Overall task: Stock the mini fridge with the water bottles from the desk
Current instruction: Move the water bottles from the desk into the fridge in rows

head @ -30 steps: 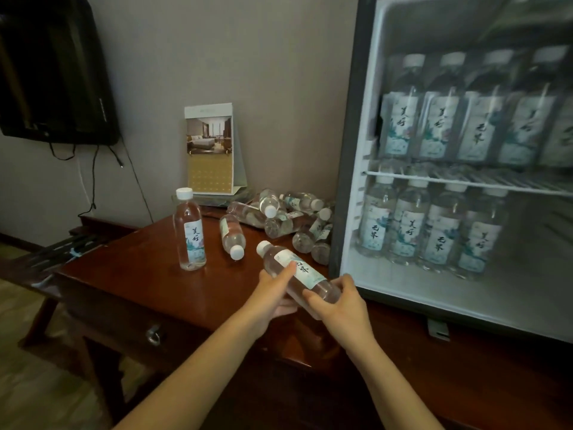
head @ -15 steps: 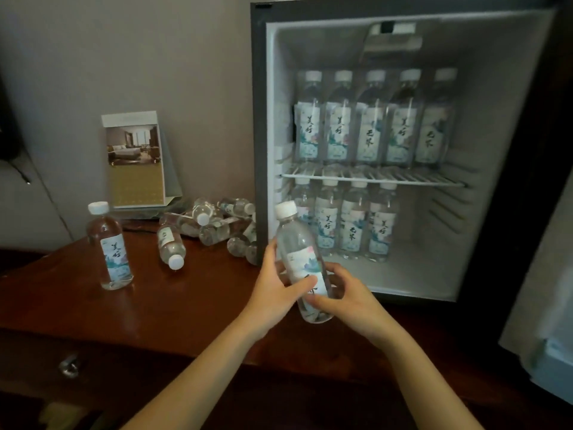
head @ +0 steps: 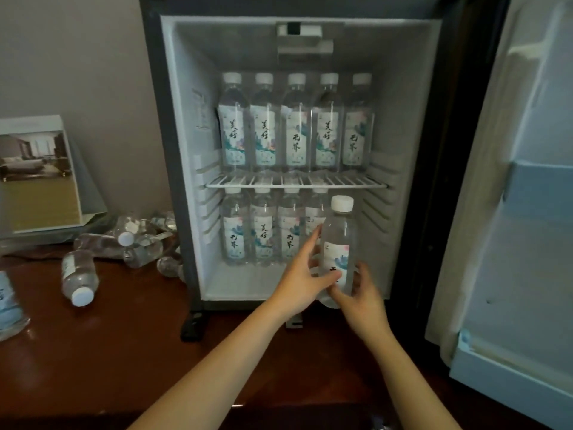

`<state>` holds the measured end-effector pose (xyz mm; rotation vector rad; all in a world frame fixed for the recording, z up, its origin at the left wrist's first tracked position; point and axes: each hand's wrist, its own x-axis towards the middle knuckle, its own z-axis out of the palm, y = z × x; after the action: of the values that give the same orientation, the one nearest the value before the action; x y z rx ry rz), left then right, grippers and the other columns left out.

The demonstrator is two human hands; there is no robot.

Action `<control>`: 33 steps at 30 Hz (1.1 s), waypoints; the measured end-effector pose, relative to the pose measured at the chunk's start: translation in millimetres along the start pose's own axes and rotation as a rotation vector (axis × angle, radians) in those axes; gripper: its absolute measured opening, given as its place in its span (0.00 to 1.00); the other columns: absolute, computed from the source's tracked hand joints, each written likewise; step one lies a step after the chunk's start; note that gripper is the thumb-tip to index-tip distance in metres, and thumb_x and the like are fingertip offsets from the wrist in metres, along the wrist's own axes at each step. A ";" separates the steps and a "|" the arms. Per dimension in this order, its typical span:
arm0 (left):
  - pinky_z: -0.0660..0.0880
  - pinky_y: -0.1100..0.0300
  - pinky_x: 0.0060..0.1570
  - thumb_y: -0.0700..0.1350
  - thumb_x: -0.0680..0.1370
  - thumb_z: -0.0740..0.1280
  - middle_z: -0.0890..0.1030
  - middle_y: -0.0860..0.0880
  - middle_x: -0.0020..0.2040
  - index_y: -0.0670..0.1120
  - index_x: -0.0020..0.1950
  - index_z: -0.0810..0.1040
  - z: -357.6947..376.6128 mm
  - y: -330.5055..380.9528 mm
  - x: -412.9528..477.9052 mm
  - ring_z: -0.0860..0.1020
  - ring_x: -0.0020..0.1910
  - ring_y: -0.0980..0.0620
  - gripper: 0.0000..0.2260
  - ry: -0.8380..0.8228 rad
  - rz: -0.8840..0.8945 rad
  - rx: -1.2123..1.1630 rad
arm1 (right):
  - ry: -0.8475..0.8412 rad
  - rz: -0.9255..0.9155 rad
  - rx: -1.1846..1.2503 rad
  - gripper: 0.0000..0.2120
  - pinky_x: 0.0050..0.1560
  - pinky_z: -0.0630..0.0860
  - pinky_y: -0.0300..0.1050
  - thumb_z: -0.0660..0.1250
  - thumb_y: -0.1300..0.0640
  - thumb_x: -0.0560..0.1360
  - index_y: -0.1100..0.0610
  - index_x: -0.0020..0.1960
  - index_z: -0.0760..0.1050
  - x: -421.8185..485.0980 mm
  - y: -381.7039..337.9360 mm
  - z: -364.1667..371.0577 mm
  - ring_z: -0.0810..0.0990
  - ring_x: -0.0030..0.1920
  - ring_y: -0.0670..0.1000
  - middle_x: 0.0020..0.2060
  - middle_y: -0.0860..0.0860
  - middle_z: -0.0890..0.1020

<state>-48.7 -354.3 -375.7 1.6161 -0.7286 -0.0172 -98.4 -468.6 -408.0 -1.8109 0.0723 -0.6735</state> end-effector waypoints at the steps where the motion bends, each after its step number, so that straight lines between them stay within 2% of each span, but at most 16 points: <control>1: 0.73 0.65 0.57 0.38 0.72 0.71 0.71 0.57 0.65 0.68 0.67 0.57 4.0 -2.0 6.8 0.72 0.62 0.58 0.37 0.004 -0.005 0.013 | 0.010 0.003 -0.009 0.23 0.51 0.77 0.41 0.72 0.60 0.70 0.49 0.61 0.67 4.9 2.6 -2.2 0.79 0.49 0.43 0.49 0.45 0.79; 3: 0.73 0.60 0.59 0.38 0.72 0.71 0.71 0.54 0.66 0.59 0.73 0.56 8.7 -6.0 18.9 0.72 0.63 0.55 0.38 0.018 -0.014 0.028 | 0.012 0.009 -0.040 0.24 0.51 0.76 0.41 0.71 0.60 0.71 0.52 0.63 0.66 15.1 6.3 -4.5 0.79 0.50 0.45 0.52 0.47 0.79; 5: 0.73 0.59 0.60 0.37 0.72 0.72 0.73 0.52 0.66 0.54 0.74 0.56 11.3 -10.8 28.1 0.73 0.63 0.53 0.38 0.030 -0.019 0.028 | 0.000 0.017 -0.084 0.26 0.51 0.73 0.39 0.70 0.60 0.72 0.55 0.66 0.65 24.2 9.7 -4.9 0.77 0.52 0.45 0.54 0.48 0.78; 7: 0.73 0.62 0.57 0.37 0.72 0.71 0.74 0.53 0.62 0.53 0.74 0.58 13.3 -15.9 35.1 0.74 0.61 0.53 0.36 0.039 -0.020 0.023 | -0.007 0.008 -0.095 0.27 0.51 0.70 0.34 0.69 0.60 0.73 0.55 0.68 0.64 30.8 15.5 -4.1 0.75 0.53 0.43 0.56 0.48 0.76; 10: 0.72 0.68 0.53 0.38 0.72 0.71 0.72 0.61 0.54 0.55 0.72 0.58 17.8 -20.0 45.8 0.74 0.55 0.60 0.34 0.055 -0.018 0.067 | -0.027 -0.027 -0.098 0.26 0.50 0.69 0.24 0.67 0.61 0.75 0.54 0.69 0.63 40.0 23.3 -3.9 0.74 0.52 0.33 0.56 0.43 0.75; 12: 0.71 0.67 0.55 0.39 0.72 0.71 0.72 0.61 0.55 0.53 0.72 0.59 23.2 -25.4 53.9 0.74 0.57 0.58 0.33 0.082 -0.009 0.115 | -0.009 -0.072 -0.121 0.23 0.52 0.68 0.23 0.65 0.63 0.76 0.54 0.69 0.64 49.5 29.6 -4.0 0.73 0.53 0.29 0.57 0.43 0.75; 14: 0.71 0.63 0.59 0.40 0.72 0.72 0.72 0.58 0.59 0.49 0.72 0.61 31.3 -31.8 60.6 0.73 0.61 0.55 0.32 0.129 0.009 0.167 | 0.060 -0.092 -0.160 0.20 0.54 0.72 0.29 0.63 0.63 0.77 0.54 0.67 0.67 58.1 34.2 0.2 0.77 0.55 0.36 0.57 0.46 0.78; 16: 0.71 0.59 0.61 0.42 0.71 0.73 0.74 0.54 0.61 0.47 0.70 0.64 40.4 -36.8 66.5 0.73 0.61 0.54 0.30 0.205 0.029 0.217 | 0.214 -0.065 -0.266 0.17 0.53 0.77 0.45 0.61 0.62 0.77 0.56 0.65 0.69 61.9 35.5 8.3 0.80 0.54 0.49 0.53 0.50 0.81; 17: 0.72 0.60 0.59 0.43 0.70 0.74 0.74 0.53 0.60 0.46 0.68 0.66 44.6 -37.6 69.0 0.74 0.60 0.54 0.29 0.243 0.036 0.240 | 0.315 -0.044 -0.330 0.15 0.50 0.78 0.49 0.60 0.61 0.78 0.57 0.64 0.70 61.3 33.7 12.2 0.81 0.52 0.53 0.52 0.53 0.81; 20: 0.68 0.67 0.51 0.45 0.69 0.74 0.74 0.54 0.54 0.46 0.62 0.69 52.0 -32.7 72.2 0.74 0.55 0.55 0.25 0.322 0.042 0.296 | 0.507 -0.016 -0.416 0.13 0.49 0.77 0.50 0.60 0.59 0.78 0.61 0.61 0.71 55.3 27.5 19.2 0.79 0.52 0.56 0.53 0.57 0.79; 23: 0.68 0.67 0.51 0.45 0.71 0.72 0.75 0.51 0.58 0.46 0.63 0.70 51.7 -31.3 71.0 0.74 0.57 0.54 0.22 0.374 0.076 0.380 | 0.502 0.011 -0.450 0.16 0.50 0.73 0.46 0.61 0.56 0.78 0.61 0.64 0.69 56.8 27.4 19.5 0.78 0.55 0.56 0.56 0.57 0.78; 27: 0.69 0.64 0.59 0.37 0.75 0.65 0.77 0.46 0.62 0.43 0.66 0.72 46.2 -31.7 75.5 0.74 0.62 0.51 0.19 0.357 0.079 0.419 | 0.445 0.029 -0.459 0.18 0.47 0.77 0.49 0.64 0.55 0.77 0.57 0.65 0.69 70.2 28.3 18.9 0.80 0.52 0.56 0.53 0.56 0.81; 29: 0.67 0.63 0.61 0.34 0.76 0.62 0.76 0.45 0.65 0.42 0.68 0.71 43.0 -28.5 80.1 0.73 0.64 0.49 0.20 0.289 0.057 0.420 | 0.412 0.082 -0.496 0.19 0.46 0.77 0.49 0.63 0.56 0.77 0.55 0.67 0.67 80.3 29.2 19.3 0.80 0.51 0.57 0.52 0.57 0.81; 31: 0.66 0.66 0.58 0.33 0.76 0.60 0.75 0.45 0.64 0.41 0.68 0.71 41.2 -24.3 84.3 0.73 0.64 0.48 0.20 0.179 0.025 0.386 | 0.391 0.134 -0.547 0.19 0.45 0.78 0.48 0.61 0.55 0.78 0.53 0.68 0.65 92.0 31.2 20.3 0.80 0.51 0.58 0.52 0.57 0.80; 33: 0.66 0.65 0.57 0.33 0.77 0.59 0.76 0.43 0.63 0.40 0.68 0.70 42.3 -20.2 89.4 0.73 0.64 0.46 0.19 0.065 -0.013 0.335 | 0.380 0.147 -0.596 0.17 0.47 0.78 0.50 0.57 0.54 0.79 0.54 0.68 0.65 103.2 33.1 21.6 0.80 0.51 0.58 0.53 0.58 0.80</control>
<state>14.0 -433.0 -367.3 1.9306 -0.6974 0.1545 7.2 -500.2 -399.6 -2.1831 0.7174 -0.9497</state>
